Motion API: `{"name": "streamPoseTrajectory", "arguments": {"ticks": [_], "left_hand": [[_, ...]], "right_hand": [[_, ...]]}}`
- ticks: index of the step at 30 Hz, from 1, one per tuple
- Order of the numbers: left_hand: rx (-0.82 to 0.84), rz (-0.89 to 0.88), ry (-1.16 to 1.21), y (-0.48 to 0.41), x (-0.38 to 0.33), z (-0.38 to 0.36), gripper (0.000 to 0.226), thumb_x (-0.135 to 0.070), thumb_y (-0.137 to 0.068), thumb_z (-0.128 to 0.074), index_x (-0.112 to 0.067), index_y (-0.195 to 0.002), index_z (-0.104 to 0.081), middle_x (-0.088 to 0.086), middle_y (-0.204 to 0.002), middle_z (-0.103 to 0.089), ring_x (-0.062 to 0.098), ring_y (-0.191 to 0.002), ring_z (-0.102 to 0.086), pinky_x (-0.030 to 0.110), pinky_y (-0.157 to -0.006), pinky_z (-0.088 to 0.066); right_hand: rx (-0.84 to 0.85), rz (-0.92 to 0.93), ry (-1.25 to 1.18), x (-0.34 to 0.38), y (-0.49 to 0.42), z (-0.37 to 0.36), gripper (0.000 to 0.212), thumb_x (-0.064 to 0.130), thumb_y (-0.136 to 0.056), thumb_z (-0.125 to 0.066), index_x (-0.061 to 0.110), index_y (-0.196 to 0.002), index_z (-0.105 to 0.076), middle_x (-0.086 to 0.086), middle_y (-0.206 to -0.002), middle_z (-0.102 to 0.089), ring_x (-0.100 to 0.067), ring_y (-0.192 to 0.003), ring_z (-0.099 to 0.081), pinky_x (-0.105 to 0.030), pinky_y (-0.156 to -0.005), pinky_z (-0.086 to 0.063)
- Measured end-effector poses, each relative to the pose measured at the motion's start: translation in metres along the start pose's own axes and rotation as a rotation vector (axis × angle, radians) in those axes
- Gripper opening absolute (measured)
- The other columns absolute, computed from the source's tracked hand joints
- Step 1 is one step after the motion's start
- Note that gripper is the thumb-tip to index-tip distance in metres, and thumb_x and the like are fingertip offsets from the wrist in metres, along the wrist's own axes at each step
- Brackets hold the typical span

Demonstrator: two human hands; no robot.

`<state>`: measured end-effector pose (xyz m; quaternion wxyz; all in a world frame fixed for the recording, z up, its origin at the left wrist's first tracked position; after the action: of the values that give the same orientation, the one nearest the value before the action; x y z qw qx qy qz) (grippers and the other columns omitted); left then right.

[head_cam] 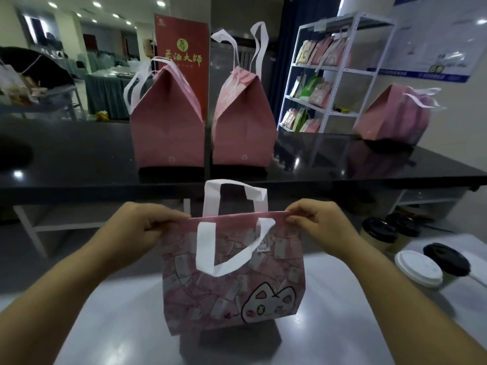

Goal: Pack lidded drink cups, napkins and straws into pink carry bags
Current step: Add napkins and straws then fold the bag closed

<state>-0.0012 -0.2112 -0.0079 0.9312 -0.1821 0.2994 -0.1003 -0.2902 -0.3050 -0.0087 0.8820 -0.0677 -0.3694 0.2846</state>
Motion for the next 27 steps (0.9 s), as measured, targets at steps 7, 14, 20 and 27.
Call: {"name": "streamPoseTrajectory", "arguments": {"ticks": [7,14,20,27], "left_hand": [[-0.297,-0.239,0.028,-0.059,-0.065,0.005,0.044,0.007,-0.072,-0.071,-0.016,-0.109,-0.066,-0.003,-0.098,-0.069,0.000,-0.090,-0.062,0.008,-0.081,-0.047],[-0.519,-0.361,0.013,-0.124,-0.159,-0.023,0.027,-0.014,-0.073,-0.073,-0.005,-0.098,-0.071,0.006,-0.099,-0.067,0.017,-0.090,-0.063,0.027,-0.083,-0.050],[-0.487,-0.436,0.000,-0.176,-0.230,-0.065,0.020,-0.016,-0.078,-0.070,-0.009,-0.096,-0.072,-0.003,-0.094,-0.067,0.008,-0.079,-0.062,0.018,-0.068,-0.051],[-0.309,-0.290,0.090,-0.227,-0.247,-0.119,0.018,-0.019,-0.089,-0.057,-0.021,-0.102,-0.070,-0.013,-0.095,-0.067,-0.002,-0.086,-0.060,0.017,-0.075,-0.049]], "right_hand": [[-0.270,0.128,-0.035,-0.007,-0.004,0.102,0.019,0.010,-0.080,-0.070,0.027,-0.087,-0.069,0.010,-0.082,-0.069,-0.002,-0.075,-0.065,-0.011,-0.068,-0.051],[-0.575,0.261,0.059,-0.021,-0.007,0.230,0.017,0.015,-0.079,-0.072,0.027,-0.090,-0.065,0.020,-0.079,-0.062,0.009,-0.072,-0.062,-0.004,-0.064,-0.048],[-0.782,0.289,0.053,-0.033,-0.014,0.307,0.010,0.021,-0.081,-0.071,0.023,-0.090,-0.067,0.013,-0.076,-0.063,-0.005,-0.070,-0.063,-0.019,-0.062,-0.050],[-0.905,0.301,0.208,-0.042,-0.048,0.325,0.003,0.012,-0.083,-0.066,0.012,-0.082,-0.069,0.005,-0.067,-0.058,0.000,-0.058,-0.050,-0.015,-0.054,-0.037]]}}
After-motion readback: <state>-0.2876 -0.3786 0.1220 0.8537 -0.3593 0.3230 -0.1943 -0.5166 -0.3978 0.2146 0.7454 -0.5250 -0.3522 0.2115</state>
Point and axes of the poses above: each hand's wrist, its own y-axis away from the middle knuckle, its own z-axis out of the back of the hand, x = y × z, the point moved 6 cm from there along -y, towards the middle knuckle
